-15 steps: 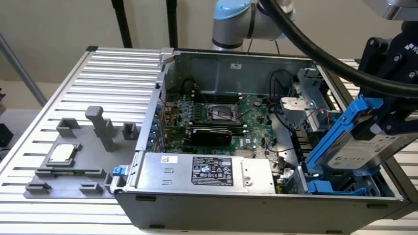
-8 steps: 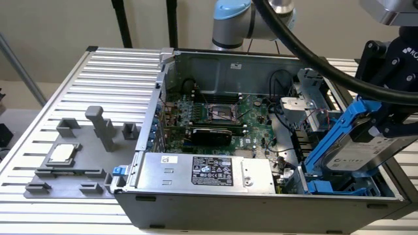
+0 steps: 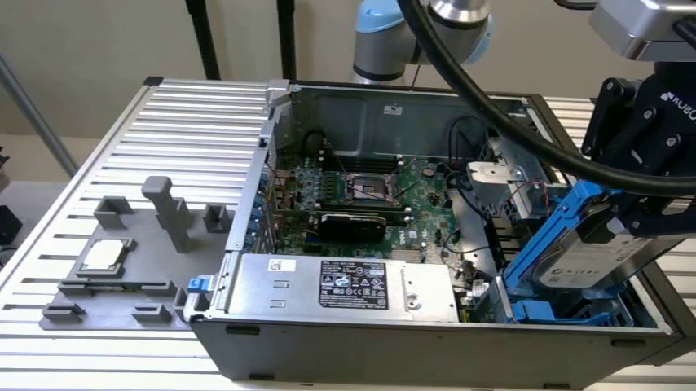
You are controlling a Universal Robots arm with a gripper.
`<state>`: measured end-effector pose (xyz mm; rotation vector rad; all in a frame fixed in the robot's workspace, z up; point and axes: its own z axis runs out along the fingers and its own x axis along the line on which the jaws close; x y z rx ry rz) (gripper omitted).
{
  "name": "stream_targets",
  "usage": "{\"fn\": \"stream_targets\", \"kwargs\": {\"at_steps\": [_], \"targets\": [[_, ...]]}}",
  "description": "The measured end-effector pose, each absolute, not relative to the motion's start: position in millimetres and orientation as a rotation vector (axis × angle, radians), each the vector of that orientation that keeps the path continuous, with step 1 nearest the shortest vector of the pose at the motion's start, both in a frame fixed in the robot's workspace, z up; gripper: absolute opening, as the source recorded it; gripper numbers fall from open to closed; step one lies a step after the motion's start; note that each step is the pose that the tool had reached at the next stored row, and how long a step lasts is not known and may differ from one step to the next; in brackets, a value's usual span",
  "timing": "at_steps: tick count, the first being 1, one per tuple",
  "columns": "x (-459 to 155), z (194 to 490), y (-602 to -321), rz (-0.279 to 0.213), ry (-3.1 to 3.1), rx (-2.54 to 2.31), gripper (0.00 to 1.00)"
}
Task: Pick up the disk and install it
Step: 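Insert the disk into the insertion slot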
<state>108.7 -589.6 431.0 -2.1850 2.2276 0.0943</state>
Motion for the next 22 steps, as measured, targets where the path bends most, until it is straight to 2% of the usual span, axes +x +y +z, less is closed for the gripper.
{"fn": "stream_targets", "kwargs": {"at_steps": [22], "targets": [[108, 394, -588, 0.095, 2.199, -2.214, 0.00]]}}
